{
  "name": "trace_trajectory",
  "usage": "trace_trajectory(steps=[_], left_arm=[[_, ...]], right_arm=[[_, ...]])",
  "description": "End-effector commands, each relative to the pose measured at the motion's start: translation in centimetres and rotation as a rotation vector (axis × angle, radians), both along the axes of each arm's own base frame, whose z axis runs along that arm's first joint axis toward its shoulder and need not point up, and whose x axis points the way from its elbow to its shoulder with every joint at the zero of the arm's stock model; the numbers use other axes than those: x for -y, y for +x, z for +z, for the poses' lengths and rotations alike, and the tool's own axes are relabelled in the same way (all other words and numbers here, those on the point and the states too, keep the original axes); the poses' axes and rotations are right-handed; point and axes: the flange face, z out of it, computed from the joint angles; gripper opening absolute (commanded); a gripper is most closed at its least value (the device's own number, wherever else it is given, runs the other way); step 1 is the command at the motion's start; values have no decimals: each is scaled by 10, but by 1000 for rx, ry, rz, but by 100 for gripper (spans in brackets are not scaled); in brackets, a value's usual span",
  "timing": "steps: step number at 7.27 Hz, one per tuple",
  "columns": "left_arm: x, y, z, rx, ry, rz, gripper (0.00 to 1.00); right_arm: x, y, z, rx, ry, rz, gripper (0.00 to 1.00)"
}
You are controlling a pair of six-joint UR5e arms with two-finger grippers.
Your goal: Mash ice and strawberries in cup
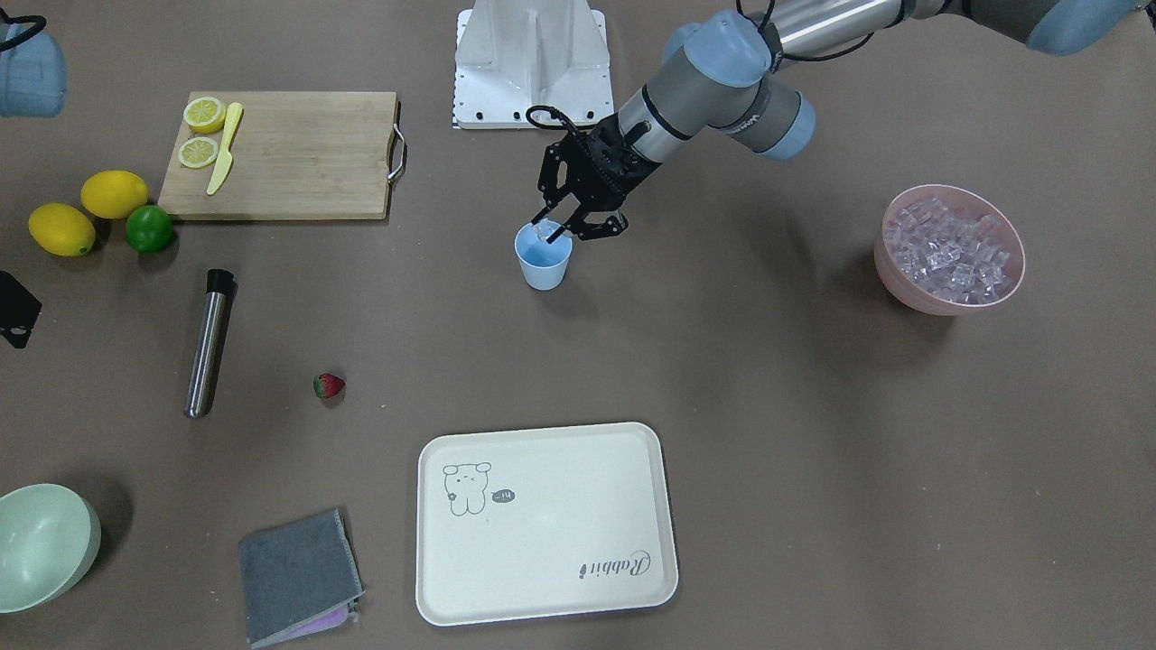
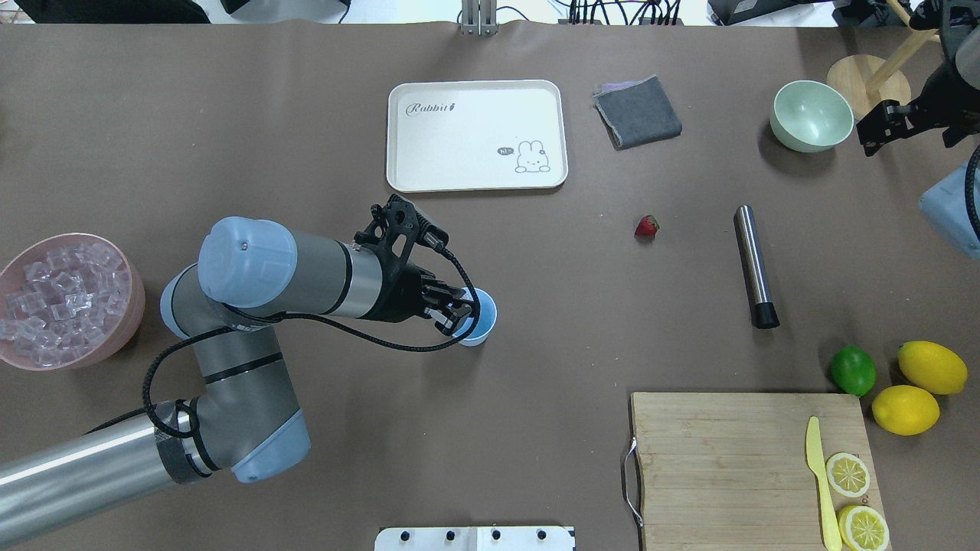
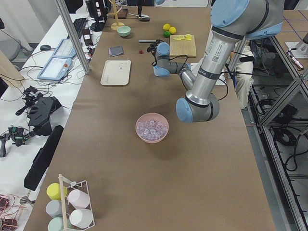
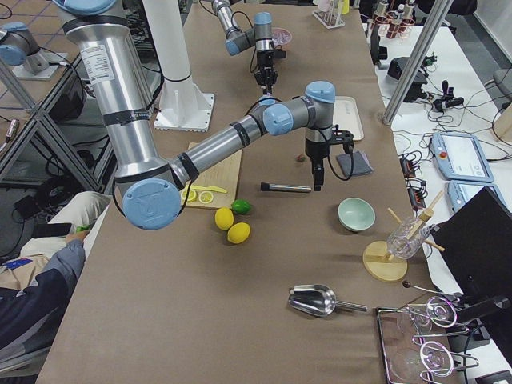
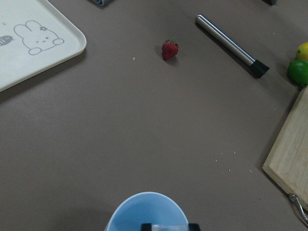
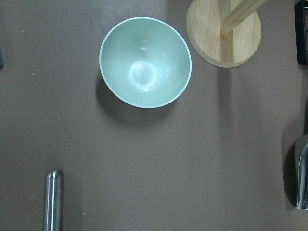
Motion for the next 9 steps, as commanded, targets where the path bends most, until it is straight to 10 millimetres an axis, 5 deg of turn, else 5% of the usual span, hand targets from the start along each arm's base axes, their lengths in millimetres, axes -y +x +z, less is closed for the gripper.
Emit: trace_trajectory(steps=[1, 2, 4, 6, 9], left_arm=[[3, 6, 1, 3, 4, -6, 0], [3, 3, 0, -17, 53, -4, 85], [6, -4, 1, -34, 66, -11, 94], [31, -35, 3, -39, 66, -22, 94], [83, -136, 74, 19, 133, -12, 94]], right_arm=[[-1, 2, 2, -2, -4, 5, 100], [-2, 2, 1, -2, -2, 5, 100], [-1, 2, 1, -3, -2, 5, 100], [-1, 1, 0, -2, 1, 4, 100], [1, -4, -7, 11, 9, -4, 100]])
